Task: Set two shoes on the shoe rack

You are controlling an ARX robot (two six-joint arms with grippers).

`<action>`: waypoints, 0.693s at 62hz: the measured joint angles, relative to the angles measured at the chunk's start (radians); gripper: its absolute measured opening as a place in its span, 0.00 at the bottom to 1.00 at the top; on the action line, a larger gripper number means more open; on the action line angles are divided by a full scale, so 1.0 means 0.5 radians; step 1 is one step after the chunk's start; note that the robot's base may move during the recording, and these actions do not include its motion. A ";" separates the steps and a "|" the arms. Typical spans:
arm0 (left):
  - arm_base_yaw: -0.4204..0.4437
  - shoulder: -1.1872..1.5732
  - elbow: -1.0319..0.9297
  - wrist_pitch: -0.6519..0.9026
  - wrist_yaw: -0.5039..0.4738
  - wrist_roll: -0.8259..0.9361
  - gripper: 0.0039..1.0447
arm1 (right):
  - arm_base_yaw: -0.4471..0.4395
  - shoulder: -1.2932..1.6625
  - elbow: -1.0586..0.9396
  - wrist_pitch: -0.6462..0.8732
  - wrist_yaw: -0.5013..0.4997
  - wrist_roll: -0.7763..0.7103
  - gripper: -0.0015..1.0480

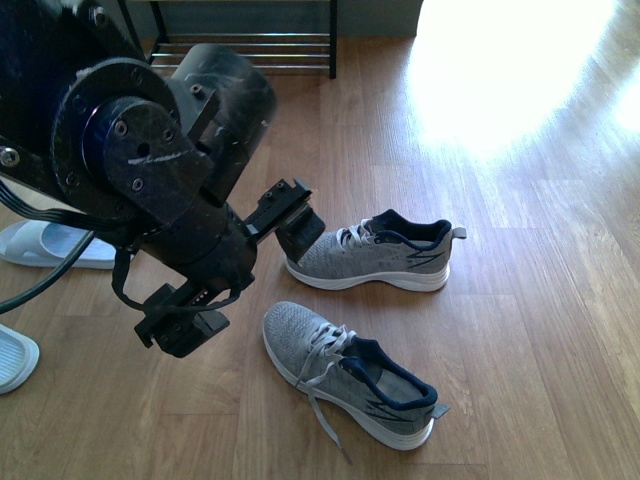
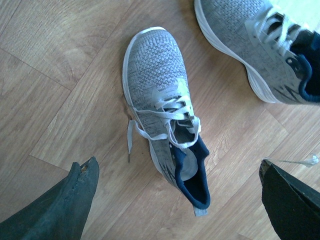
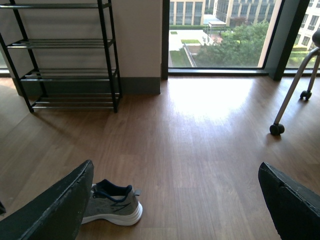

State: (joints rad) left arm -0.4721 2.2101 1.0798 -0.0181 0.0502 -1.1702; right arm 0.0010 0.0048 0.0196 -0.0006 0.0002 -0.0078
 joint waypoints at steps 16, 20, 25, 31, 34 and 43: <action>0.036 0.504 0.132 0.209 0.394 0.047 0.91 | 0.000 0.000 0.000 0.000 0.000 0.001 0.91; 0.008 0.558 0.162 0.214 0.481 0.063 0.91 | 0.000 0.000 0.000 0.000 0.000 0.000 0.91; -0.018 0.591 0.201 0.185 0.524 0.086 0.91 | 0.000 0.000 0.000 0.000 0.000 0.001 0.91; -0.032 0.627 0.235 0.163 0.560 0.085 0.91 | 0.000 0.000 0.000 0.000 0.001 0.001 0.91; -0.040 0.661 0.258 0.161 0.575 0.082 0.91 | 0.000 0.000 0.000 0.000 0.000 0.000 0.91; -0.052 0.819 0.413 0.106 0.652 0.086 0.91 | 0.000 0.000 0.000 0.000 0.000 0.000 0.91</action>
State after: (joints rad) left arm -0.4980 2.6194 1.2861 0.0349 0.3759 -1.1271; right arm 0.0010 0.0048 0.0196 -0.0006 0.0002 -0.0078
